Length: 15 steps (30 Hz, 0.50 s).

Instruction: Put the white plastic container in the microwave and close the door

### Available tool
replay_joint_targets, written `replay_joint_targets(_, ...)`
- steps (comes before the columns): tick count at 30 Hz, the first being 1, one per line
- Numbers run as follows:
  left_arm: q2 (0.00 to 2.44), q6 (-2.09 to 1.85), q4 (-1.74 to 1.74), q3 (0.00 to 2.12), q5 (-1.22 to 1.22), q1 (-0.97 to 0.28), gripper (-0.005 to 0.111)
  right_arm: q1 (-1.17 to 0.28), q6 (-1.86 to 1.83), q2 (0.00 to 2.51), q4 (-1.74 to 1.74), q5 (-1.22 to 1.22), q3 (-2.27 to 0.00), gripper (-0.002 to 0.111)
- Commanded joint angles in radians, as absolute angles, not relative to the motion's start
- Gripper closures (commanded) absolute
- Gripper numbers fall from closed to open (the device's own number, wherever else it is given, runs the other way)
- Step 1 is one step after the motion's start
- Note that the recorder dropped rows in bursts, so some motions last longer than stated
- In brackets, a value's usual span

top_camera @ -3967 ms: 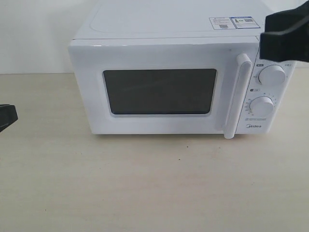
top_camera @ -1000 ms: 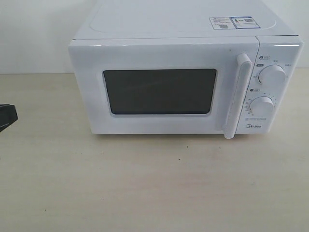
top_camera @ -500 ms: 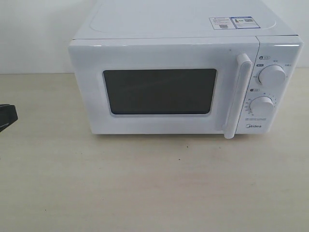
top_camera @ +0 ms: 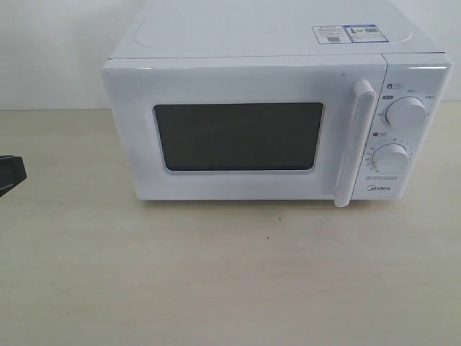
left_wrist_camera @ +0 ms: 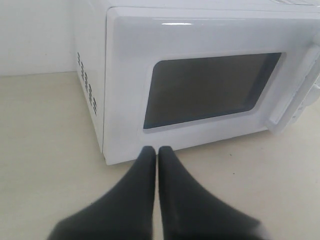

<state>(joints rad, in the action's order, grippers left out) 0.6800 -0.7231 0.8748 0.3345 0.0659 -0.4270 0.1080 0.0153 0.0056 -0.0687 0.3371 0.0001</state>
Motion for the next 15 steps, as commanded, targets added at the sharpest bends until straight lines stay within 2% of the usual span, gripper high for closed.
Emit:
replay_joint_targets(1,0.635,-0.726,0.872,0.331,0.059,-0.414,0.102,0.111,0.020,0.000,-0.072,0.335,0.000,0.109)
replay_joint_targets(4,0.517,-0.726,0.871,0.331,0.058,-0.353,0.102,0.111,0.020,0.000,-0.072,0.335,0.000,0.109)
replay_joint_targets(7,0.306,-0.726,0.871,0.298,0.049,-0.170,0.102,0.111,0.020,0.000,-0.072,0.335,0.000,0.109)
replay_joint_targets(9,0.212,-0.726,0.871,0.261,0.045,-0.091,0.102,0.111,0.020,0.000,-0.072,0.335,0.000,0.109)
replay_joint_targets(15,0.136,-0.726,0.880,0.153,0.051,-0.042,0.102,0.111,0.020,0.000,-0.072,0.335,0.000,0.109)
